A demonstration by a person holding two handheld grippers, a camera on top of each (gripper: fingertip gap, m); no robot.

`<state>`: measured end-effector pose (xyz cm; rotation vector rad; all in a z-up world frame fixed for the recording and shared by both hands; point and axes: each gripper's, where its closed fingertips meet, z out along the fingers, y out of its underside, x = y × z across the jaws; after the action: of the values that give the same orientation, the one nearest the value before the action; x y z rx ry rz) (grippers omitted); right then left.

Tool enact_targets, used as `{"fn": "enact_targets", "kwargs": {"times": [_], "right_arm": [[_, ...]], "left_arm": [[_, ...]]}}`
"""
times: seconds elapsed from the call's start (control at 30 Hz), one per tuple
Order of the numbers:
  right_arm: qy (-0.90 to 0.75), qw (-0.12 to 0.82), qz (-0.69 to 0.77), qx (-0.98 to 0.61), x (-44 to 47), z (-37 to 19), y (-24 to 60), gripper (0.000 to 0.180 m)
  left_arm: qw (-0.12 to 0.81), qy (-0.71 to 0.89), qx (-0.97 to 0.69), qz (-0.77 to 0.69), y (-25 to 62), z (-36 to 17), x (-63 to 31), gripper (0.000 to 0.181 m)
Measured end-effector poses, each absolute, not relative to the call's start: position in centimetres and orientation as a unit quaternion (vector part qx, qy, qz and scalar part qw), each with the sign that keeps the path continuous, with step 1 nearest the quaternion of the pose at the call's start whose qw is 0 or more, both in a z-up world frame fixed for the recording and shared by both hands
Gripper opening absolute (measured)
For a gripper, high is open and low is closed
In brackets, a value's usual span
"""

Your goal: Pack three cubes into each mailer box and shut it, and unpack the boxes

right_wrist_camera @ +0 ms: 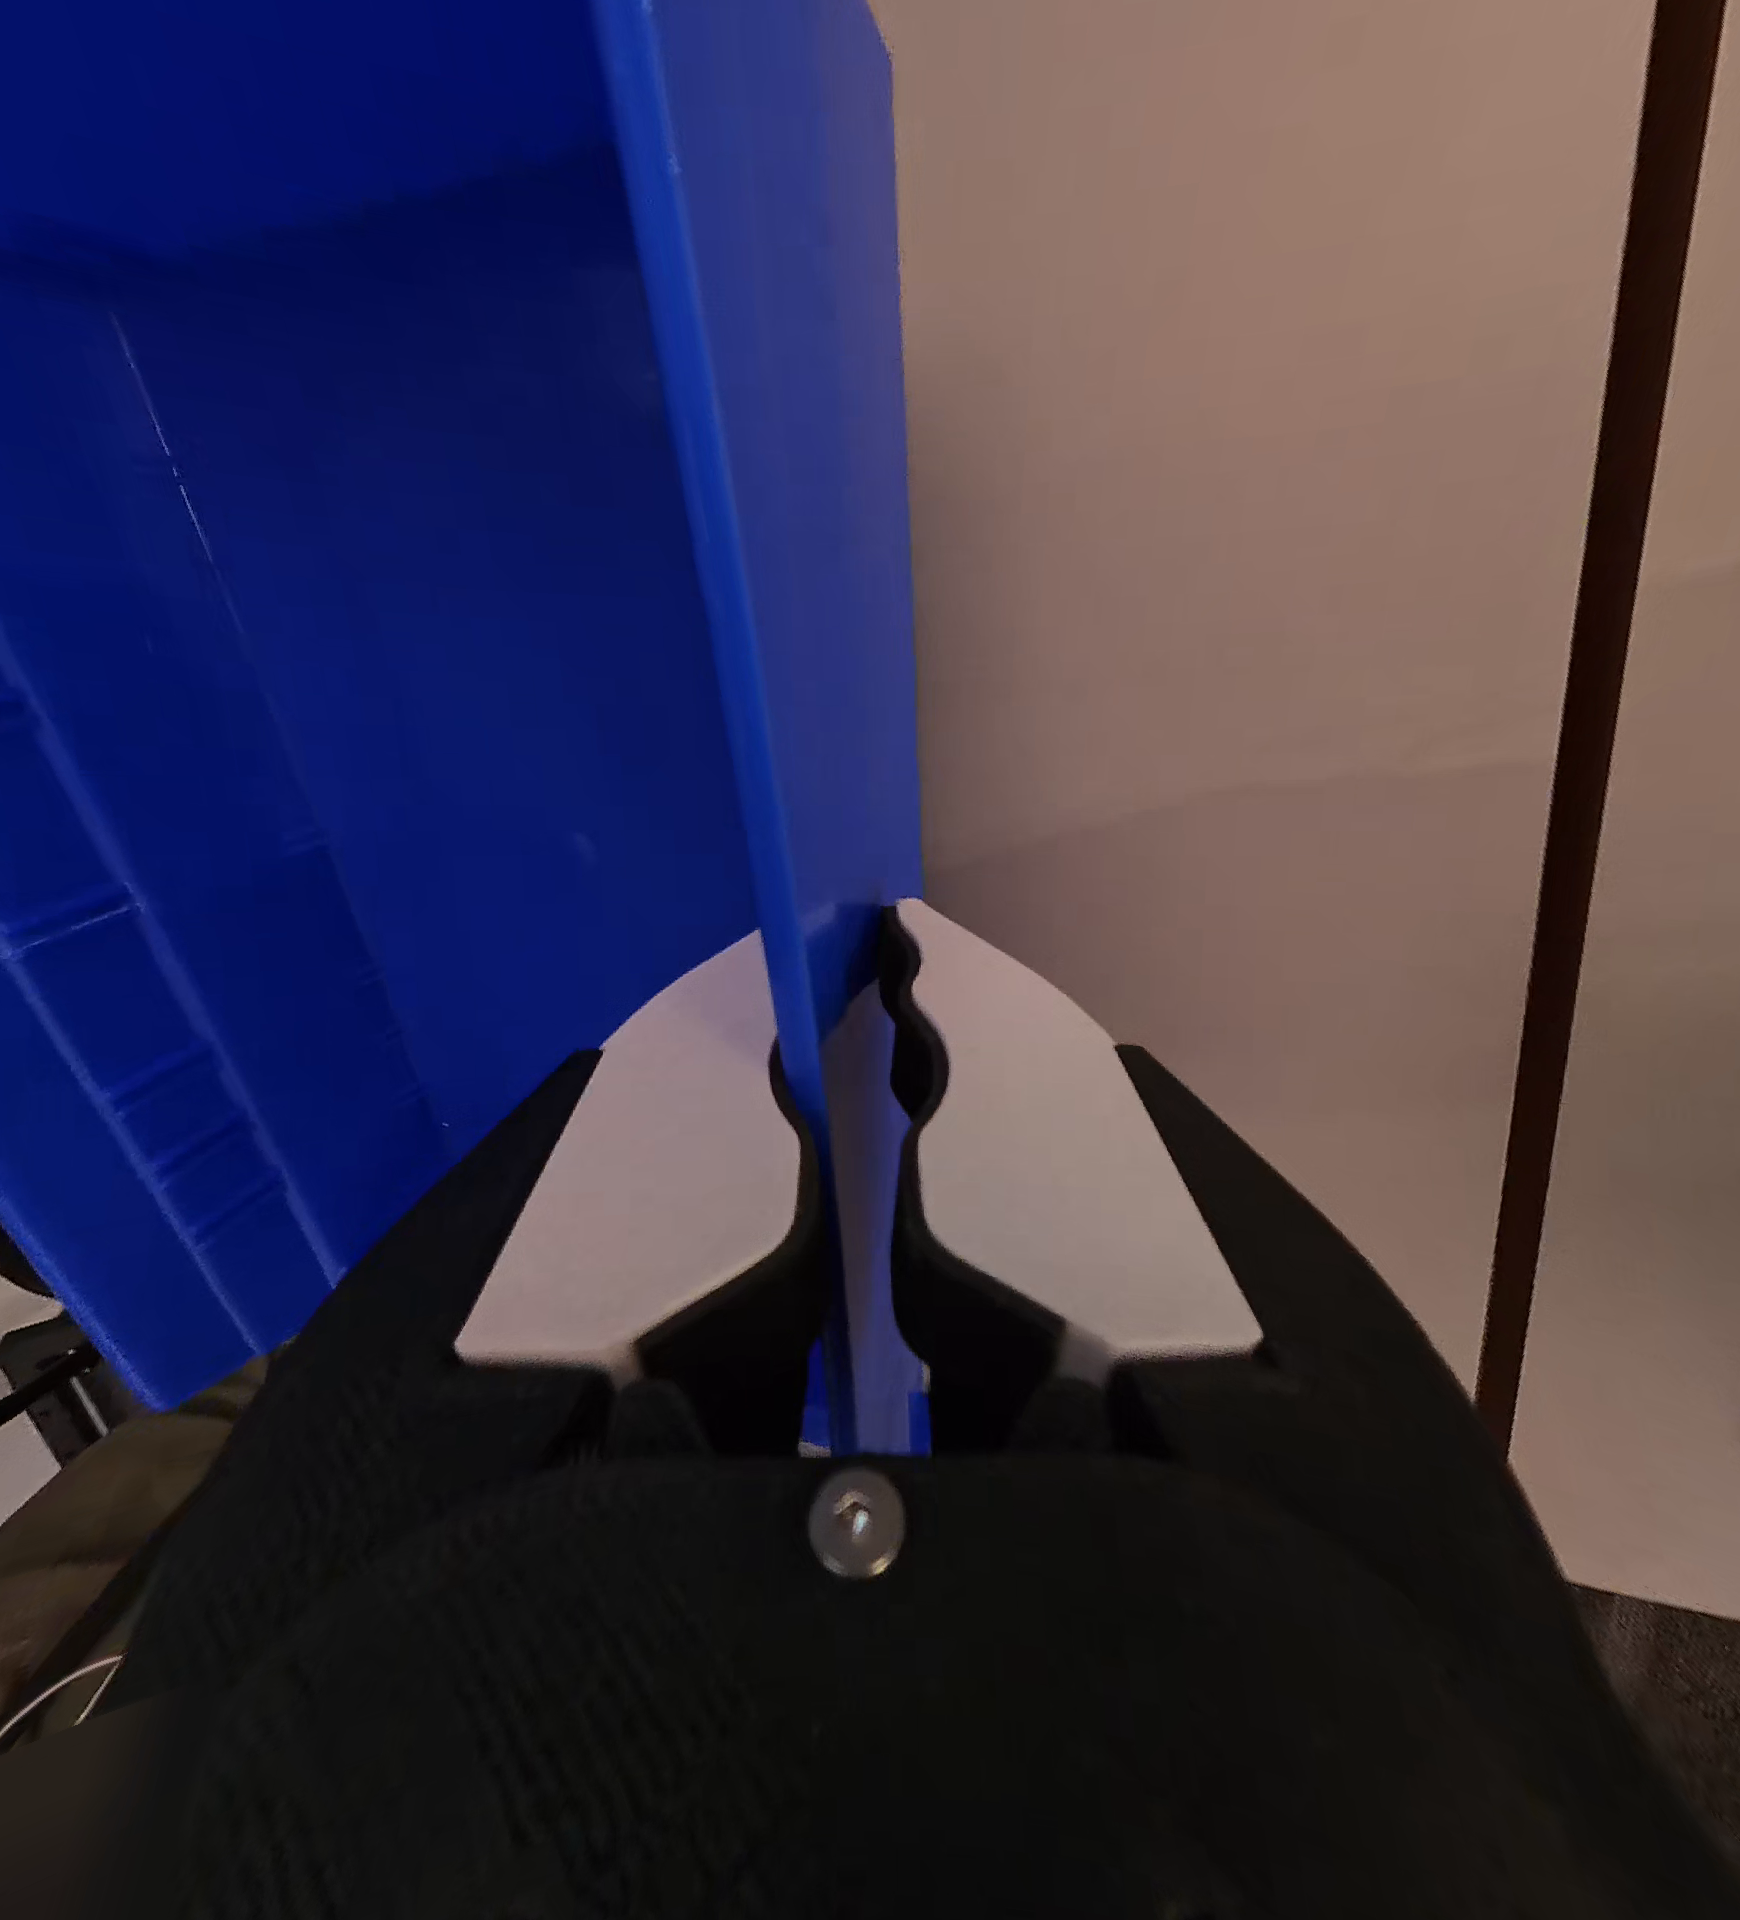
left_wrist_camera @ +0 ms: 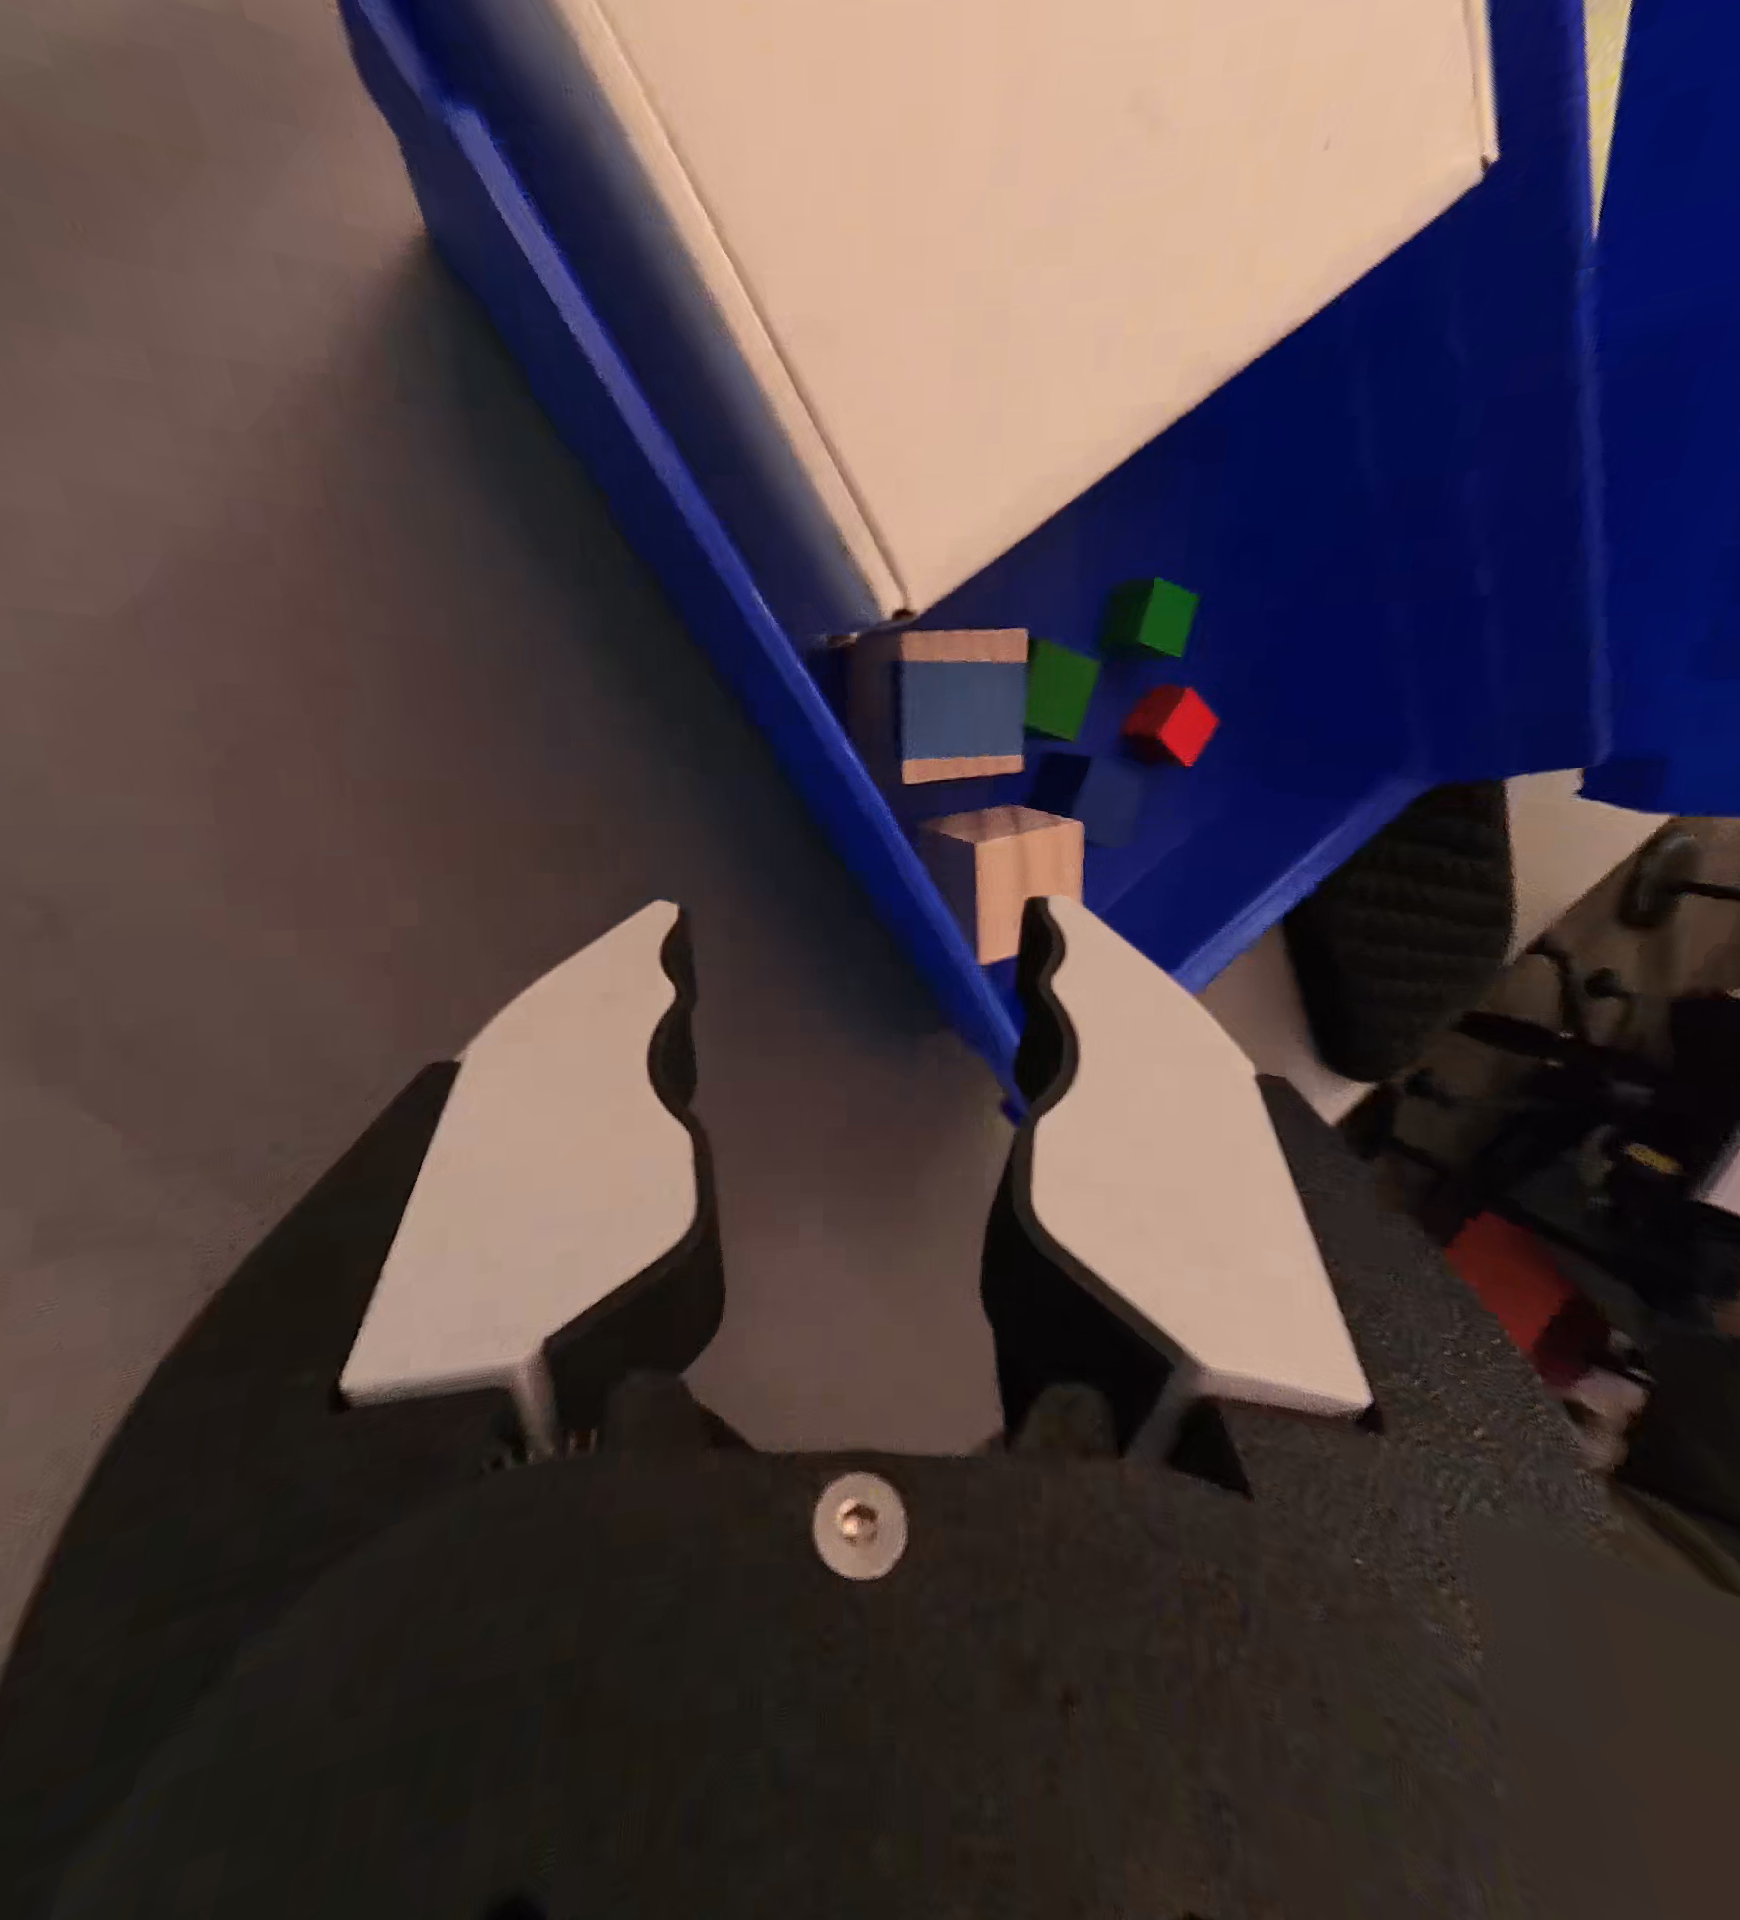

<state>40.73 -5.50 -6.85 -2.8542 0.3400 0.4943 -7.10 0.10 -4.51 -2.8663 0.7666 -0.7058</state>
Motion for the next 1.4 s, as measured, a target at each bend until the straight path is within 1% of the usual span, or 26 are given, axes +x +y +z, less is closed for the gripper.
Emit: {"fn": "enact_targets", "kwargs": {"times": [0.03, 0.13, 0.23, 0.37, 0.43, 0.5, 0.53, 0.63, 0.83, 0.93, 1.1, 1.4], "right_arm": [[0.114, 0.114, 0.171, -0.972, 40.8, -7.0, -5.6, 0.008], [0.107, 0.123, 0.178, -0.970, 40.8, -7.3, -5.9, 0.008], [0.092, 0.130, 0.180, -0.971, 40.7, -7.1, -6.5, 0.008], [0.081, 0.130, 0.172, -0.973, 40.9, -7.2, -7.4, 0.008], [0.076, 0.124, 0.158, -0.977, 41.0, -7.4, -7.8, 0.009], [0.069, 0.117, 0.148, -0.980, 41.0, -7.7, -8.2, 0.009], [0.066, 0.114, 0.143, -0.981, 40.9, -7.8, -8.4, 0.009], [0.060, 0.105, 0.149, -0.981, 40.4, -8.0, -8.7, 0.009], [0.049, 0.126, 0.169, -0.976, 38.8, -6.9, -8.3, 0.009], [0.047, 0.126, 0.185, -0.973, 37.7, -6.7, -7.8, 0.009], [0.048, 0.127, 0.208, -0.969, 36.0, -6.8, -6.3, 0.009], [0.082, 0.125, 0.257, -0.955, 32.0, -9.1, -2.1, 0.010]], "left_arm": [[0.032, 0.245, -0.943, -0.223, 0.0, -4.7, -6.9, 0.060], [0.015, 0.238, -0.955, -0.177, 0.2, -6.0, -7.6, 0.052], [0.011, 0.216, -0.959, -0.181, 0.5, -6.5, -7.1, 0.045], [-0.025, 0.223, -0.960, -0.169, -0.4, -7.6, -6.1, 0.040], [-0.032, 0.228, -0.959, -0.162, -0.8, -8.1, -5.4, 0.029], [-0.037, 0.253, -0.957, -0.139, -1.0, -8.8, -5.2, 0.012], [-0.037, 0.263, -0.956, -0.129, -1.0, -9.0, -5.2, 0.010], [-0.053, 0.284, -0.950, -0.115, -1.1, -9.0, -5.4, 0.010], [-0.049, 0.266, -0.954, -0.130, 0.3, -8.9, -7.6, 0.007], [-0.039, 0.238, -0.961, -0.138, 1.7, -8.9, -10.3, 0.005], [-0.018, 0.192, -0.969, -0.153, 3.5, -8.8, -15.9, 0.006], [0.007, 0.121, -0.975, -0.184, 3.7, -8.6, -25.4, 0.007]]}}
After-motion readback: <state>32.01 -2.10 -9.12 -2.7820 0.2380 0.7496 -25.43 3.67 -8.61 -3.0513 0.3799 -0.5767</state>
